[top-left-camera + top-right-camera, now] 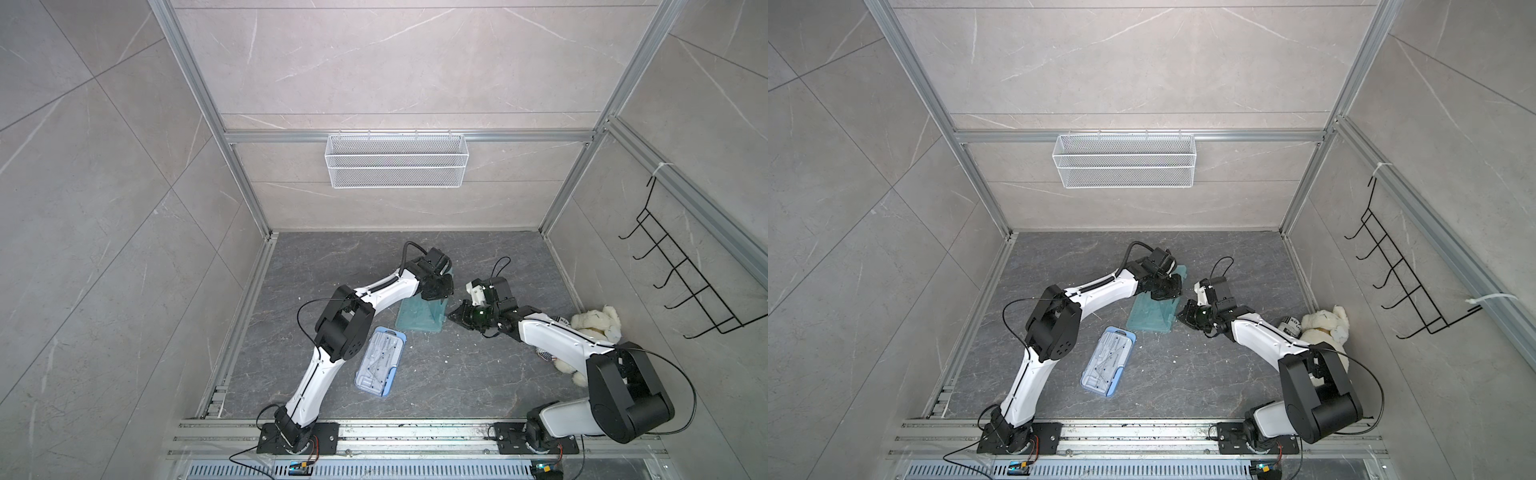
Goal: Open the ruler set and take out the ruler
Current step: Open the ruler set box at the center of the board.
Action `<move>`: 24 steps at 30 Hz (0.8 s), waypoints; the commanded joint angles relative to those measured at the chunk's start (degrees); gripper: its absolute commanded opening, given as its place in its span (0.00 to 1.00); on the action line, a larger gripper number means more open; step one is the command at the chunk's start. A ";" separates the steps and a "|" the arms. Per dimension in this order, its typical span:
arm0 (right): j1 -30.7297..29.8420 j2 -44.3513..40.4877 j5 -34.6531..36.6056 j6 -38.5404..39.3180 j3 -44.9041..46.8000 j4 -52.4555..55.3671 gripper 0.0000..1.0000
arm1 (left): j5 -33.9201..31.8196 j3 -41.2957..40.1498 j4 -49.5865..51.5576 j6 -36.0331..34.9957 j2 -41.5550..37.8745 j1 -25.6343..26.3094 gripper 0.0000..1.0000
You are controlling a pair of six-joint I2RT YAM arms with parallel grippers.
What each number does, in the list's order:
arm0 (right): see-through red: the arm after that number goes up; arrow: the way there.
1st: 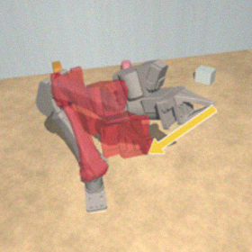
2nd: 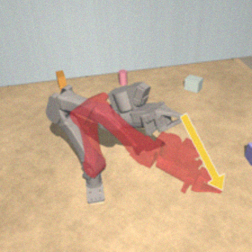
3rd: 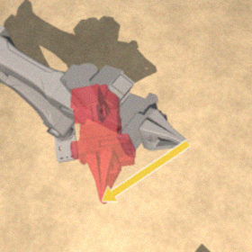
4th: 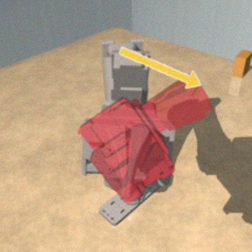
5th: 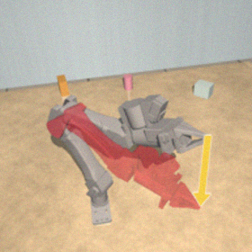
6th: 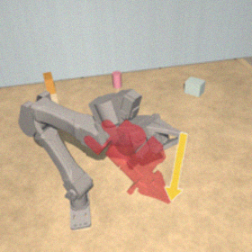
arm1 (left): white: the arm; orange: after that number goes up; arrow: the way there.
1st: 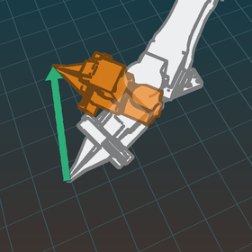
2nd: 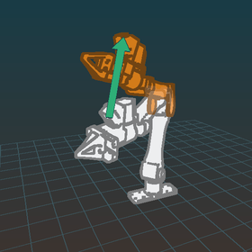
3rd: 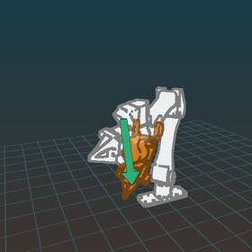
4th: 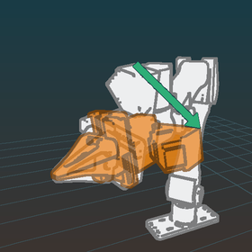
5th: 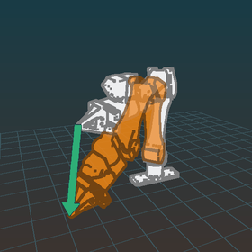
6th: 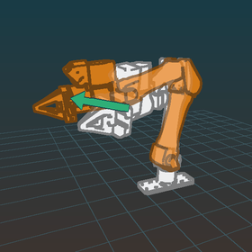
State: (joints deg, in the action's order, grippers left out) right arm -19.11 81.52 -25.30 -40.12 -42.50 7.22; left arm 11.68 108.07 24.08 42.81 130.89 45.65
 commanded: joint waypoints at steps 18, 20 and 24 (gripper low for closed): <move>-0.28 -0.13 -1.48 -2.70 11.06 -17.18 0.56 | -0.28 0.86 -2.01 0.59 6.52 1.11 0.00; -0.27 1.19 -2.45 -3.78 12.86 -21.57 0.58 | -0.41 1.31 -1.93 0.75 6.95 1.20 0.00; -0.24 4.41 -3.95 -5.90 14.93 -27.91 0.59 | -0.47 1.48 -1.62 0.96 7.33 1.29 0.00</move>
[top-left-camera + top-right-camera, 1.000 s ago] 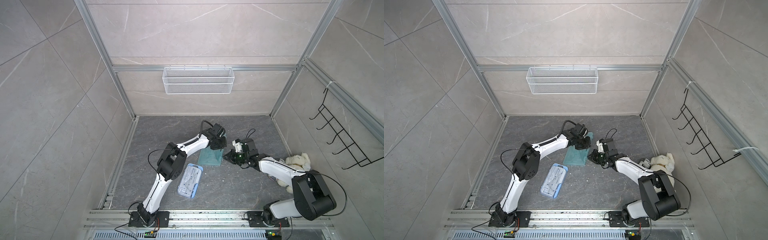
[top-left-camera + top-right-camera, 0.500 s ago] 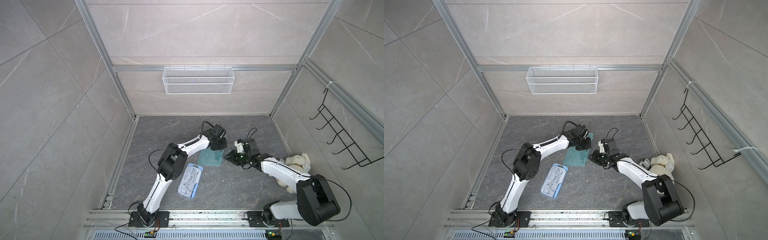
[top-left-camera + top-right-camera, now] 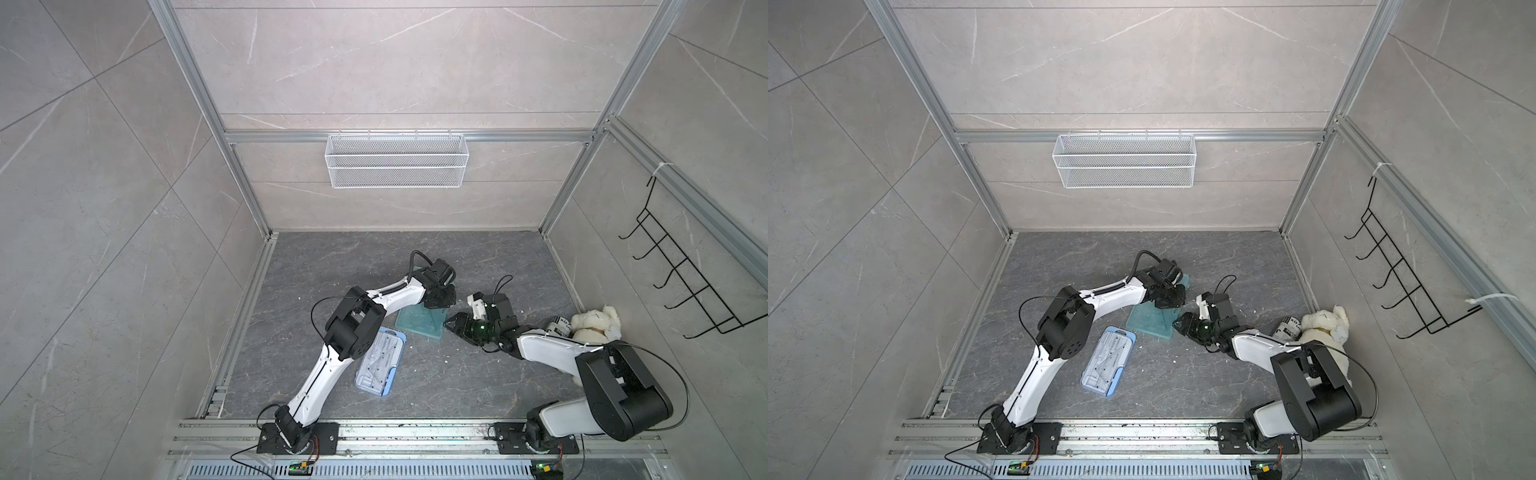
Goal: Open the ruler set and take out the ruler
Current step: Open the ruler set box at the center of the board.
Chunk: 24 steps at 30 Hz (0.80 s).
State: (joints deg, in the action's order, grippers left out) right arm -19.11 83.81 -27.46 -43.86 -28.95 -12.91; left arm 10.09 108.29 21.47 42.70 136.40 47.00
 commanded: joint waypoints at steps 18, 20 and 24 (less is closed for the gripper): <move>-0.30 9.47 -2.94 -5.01 3.37 -17.91 0.60 | -0.33 2.32 2.78 -0.24 0.74 0.89 0.25; -0.24 9.98 -2.99 -5.25 3.37 -18.57 0.60 | -0.58 2.24 3.02 -0.47 0.13 0.89 0.26; -0.29 10.75 -3.48 -5.88 3.42 -20.20 0.60 | -1.40 2.11 3.63 -1.14 -1.42 0.90 0.31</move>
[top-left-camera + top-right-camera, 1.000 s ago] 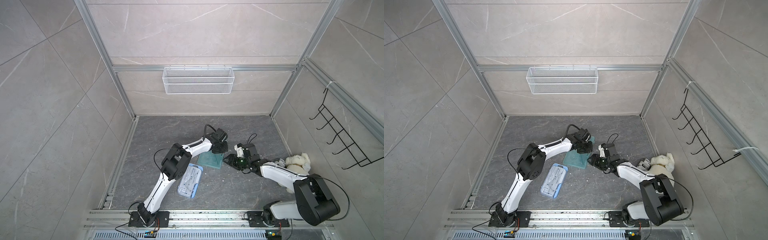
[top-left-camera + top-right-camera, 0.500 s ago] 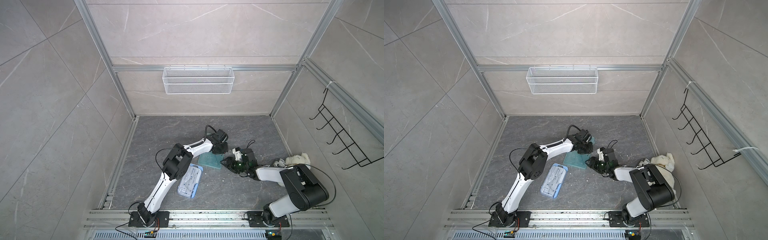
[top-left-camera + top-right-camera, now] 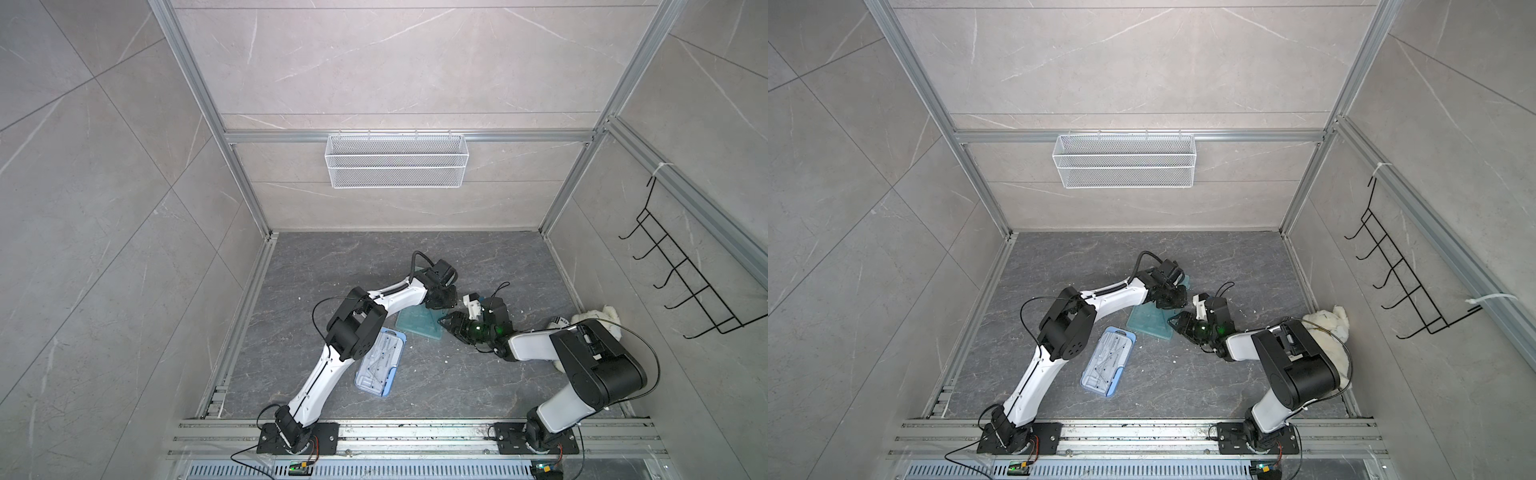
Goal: Open the ruler set and take out the ruler
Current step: Open the ruler set box at the center of the board.
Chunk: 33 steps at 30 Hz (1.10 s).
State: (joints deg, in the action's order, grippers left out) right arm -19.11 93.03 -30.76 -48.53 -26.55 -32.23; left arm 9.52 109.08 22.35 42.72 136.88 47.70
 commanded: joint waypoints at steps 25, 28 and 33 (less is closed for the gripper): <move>-0.26 1.85 -2.02 -2.32 -1.13 -2.23 0.58 | -10.75 -20.68 1.26 -2.35 -25.85 -9.76 0.81; -0.30 0.90 -2.35 -2.52 -1.55 -1.88 0.58 | -10.67 -27.26 -0.08 -0.86 -27.86 -12.74 0.80; -0.26 -1.17 -2.91 -3.10 -1.76 -1.62 0.57 | -10.98 -33.55 -1.93 0.56 -28.86 -14.21 0.78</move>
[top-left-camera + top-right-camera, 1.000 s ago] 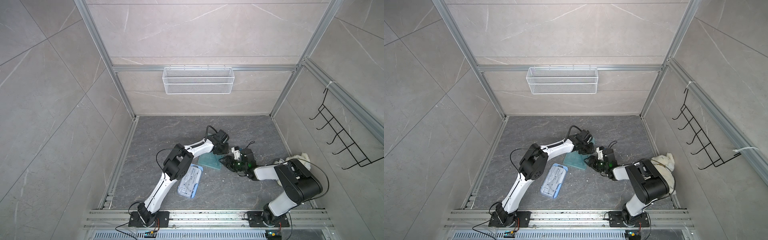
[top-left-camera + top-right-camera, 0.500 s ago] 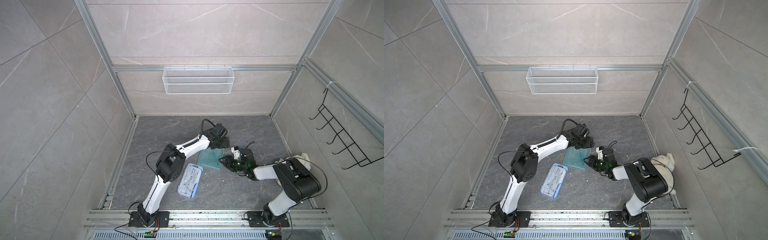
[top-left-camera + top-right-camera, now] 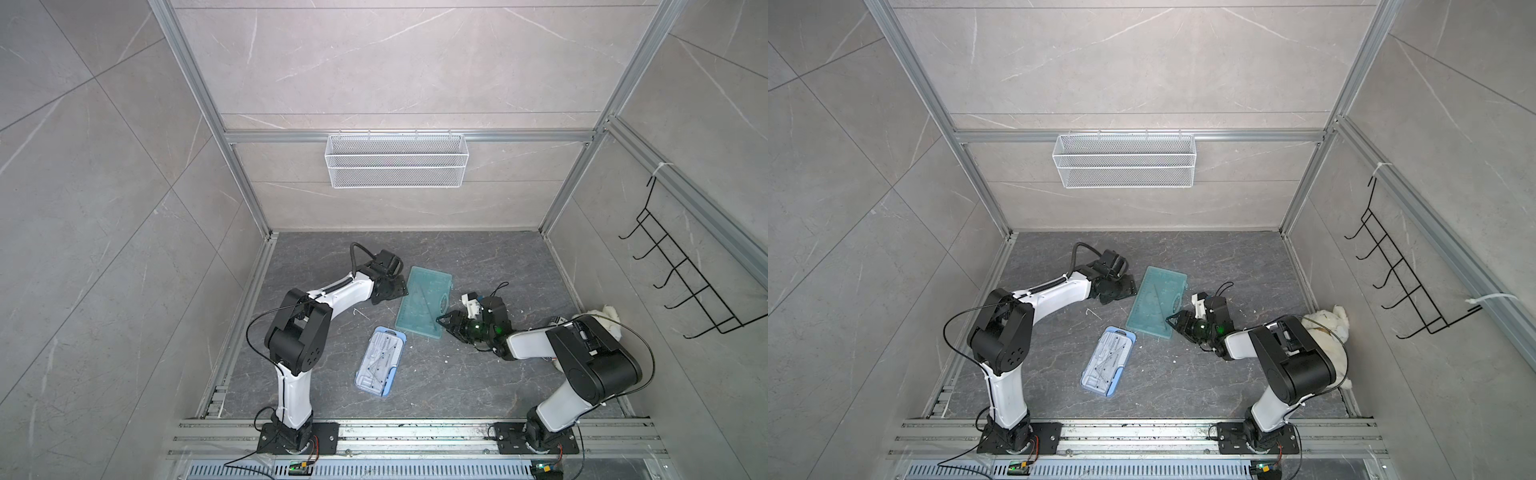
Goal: Open the ruler set and take out the ruler
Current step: Open the ruler set box at the center of the board.
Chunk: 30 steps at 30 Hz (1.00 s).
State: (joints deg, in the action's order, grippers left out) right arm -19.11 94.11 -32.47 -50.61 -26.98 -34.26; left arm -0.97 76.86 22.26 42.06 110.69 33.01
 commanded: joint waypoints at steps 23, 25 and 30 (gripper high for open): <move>-10.18 -9.68 3.50 6.58 -22.86 23.12 0.58 | -6.50 -11.24 -2.11 2.54 -13.42 -3.47 0.75; -11.87 -7.26 4.03 7.07 -25.65 23.30 0.59 | -8.69 -13.61 -1.94 3.71 -16.66 -4.20 0.75; -15.43 -2.24 4.96 9.02 -30.59 22.84 0.63 | -13.85 -20.93 -2.88 7.29 -25.91 -6.01 0.76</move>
State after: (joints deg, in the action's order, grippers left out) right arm -32.99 89.23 -28.91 -44.40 -55.22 -14.04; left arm -10.15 58.33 19.73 46.37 89.43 27.81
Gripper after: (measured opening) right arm 0.621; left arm 0.756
